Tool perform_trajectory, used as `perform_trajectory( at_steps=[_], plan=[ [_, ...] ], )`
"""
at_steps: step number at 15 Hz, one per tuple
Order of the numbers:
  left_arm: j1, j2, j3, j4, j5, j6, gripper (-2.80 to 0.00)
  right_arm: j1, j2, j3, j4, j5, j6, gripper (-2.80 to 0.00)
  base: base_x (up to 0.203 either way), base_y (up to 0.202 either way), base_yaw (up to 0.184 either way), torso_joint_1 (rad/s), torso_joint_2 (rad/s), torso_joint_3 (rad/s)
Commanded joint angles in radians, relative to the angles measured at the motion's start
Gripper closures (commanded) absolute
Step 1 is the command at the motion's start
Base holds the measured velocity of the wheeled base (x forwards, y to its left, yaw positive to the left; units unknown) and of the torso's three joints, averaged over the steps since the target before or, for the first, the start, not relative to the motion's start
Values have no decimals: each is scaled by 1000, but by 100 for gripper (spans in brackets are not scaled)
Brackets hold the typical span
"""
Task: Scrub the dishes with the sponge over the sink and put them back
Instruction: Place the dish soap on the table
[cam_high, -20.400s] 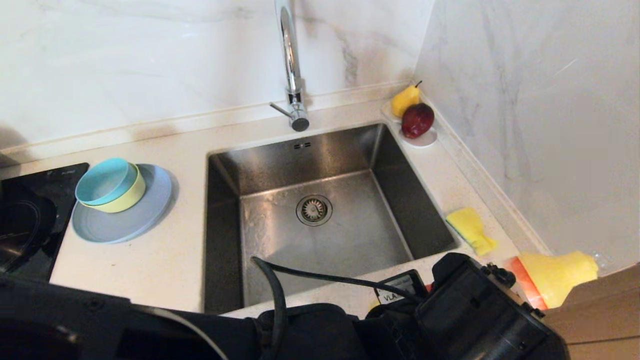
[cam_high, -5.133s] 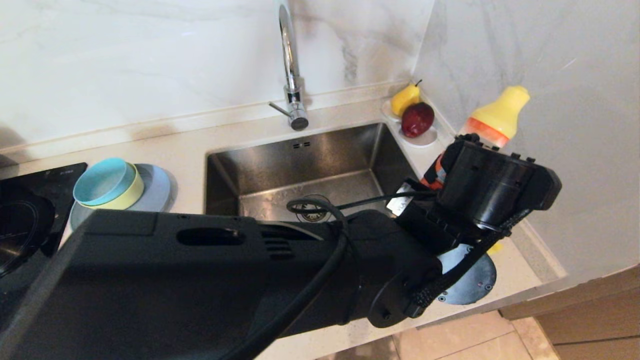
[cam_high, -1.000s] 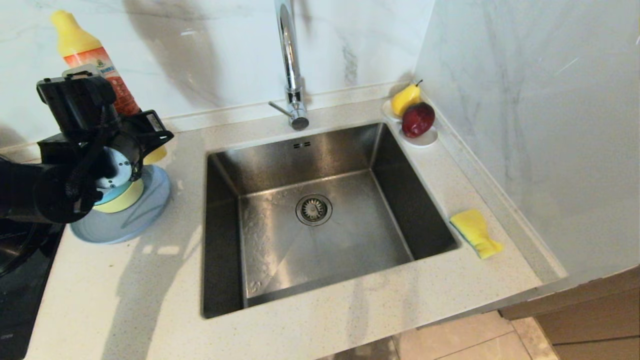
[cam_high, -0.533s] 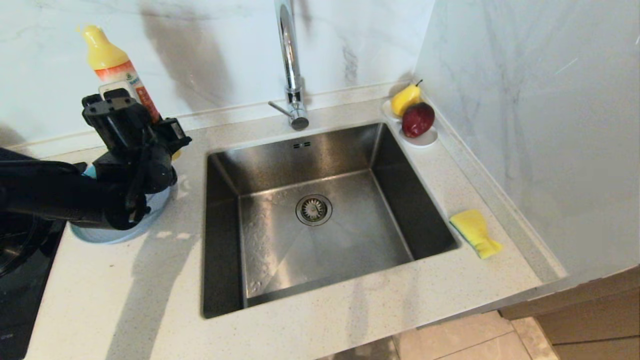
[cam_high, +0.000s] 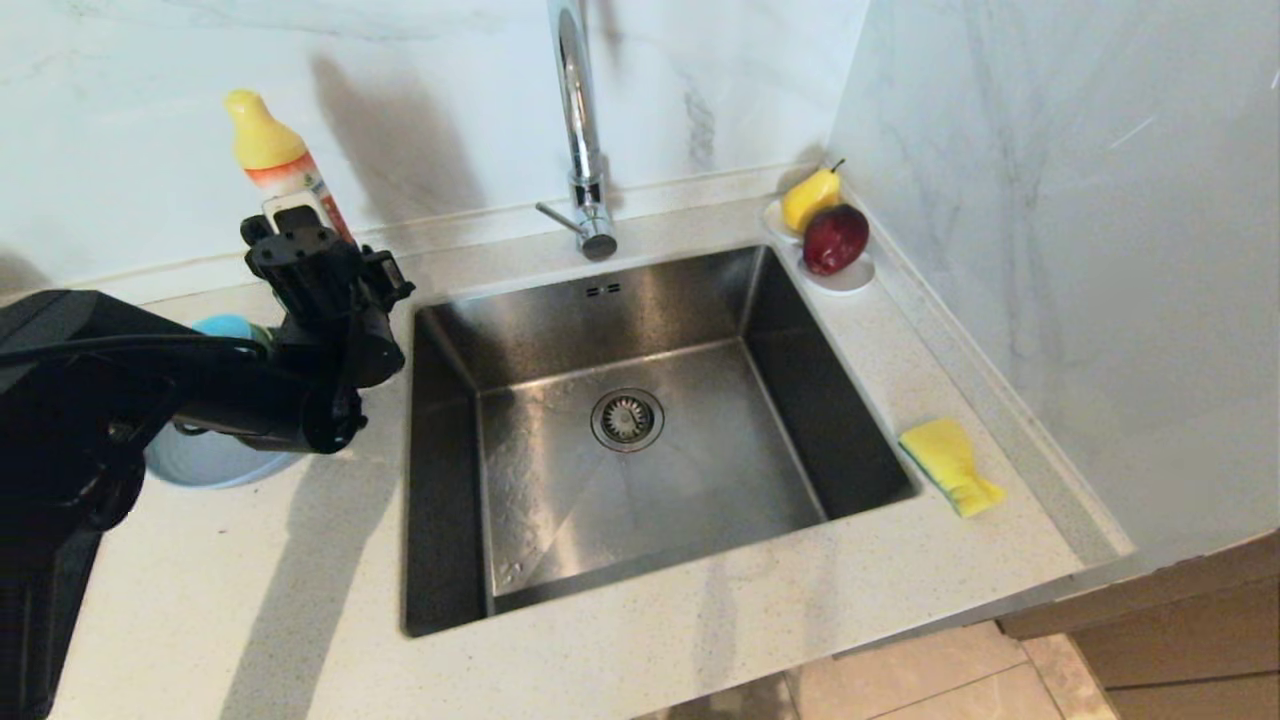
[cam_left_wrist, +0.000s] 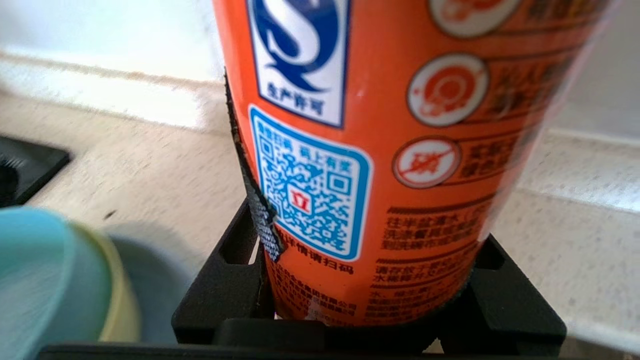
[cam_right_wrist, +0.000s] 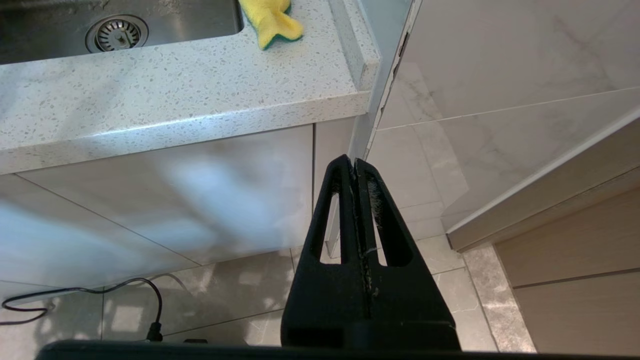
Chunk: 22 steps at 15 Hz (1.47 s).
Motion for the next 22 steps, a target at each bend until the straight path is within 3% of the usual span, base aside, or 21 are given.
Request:
perform_trajectory(
  at_steps=[1, 13, 22],
  plan=[
    [0, 56, -54, -20, 4, 21, 0, 0, 0, -1, 0, 0, 0, 0, 0, 0, 0, 0, 0, 0],
    [2, 170, -241, -36, 2, 91, 0, 0, 0, -1, 0, 0, 0, 0, 0, 0, 0, 0, 0, 0],
    [11, 203, -249, -38, 5, 79, 0, 0, 0, -1, 0, 0, 0, 0, 0, 0, 0, 0, 0, 0]
  ],
)
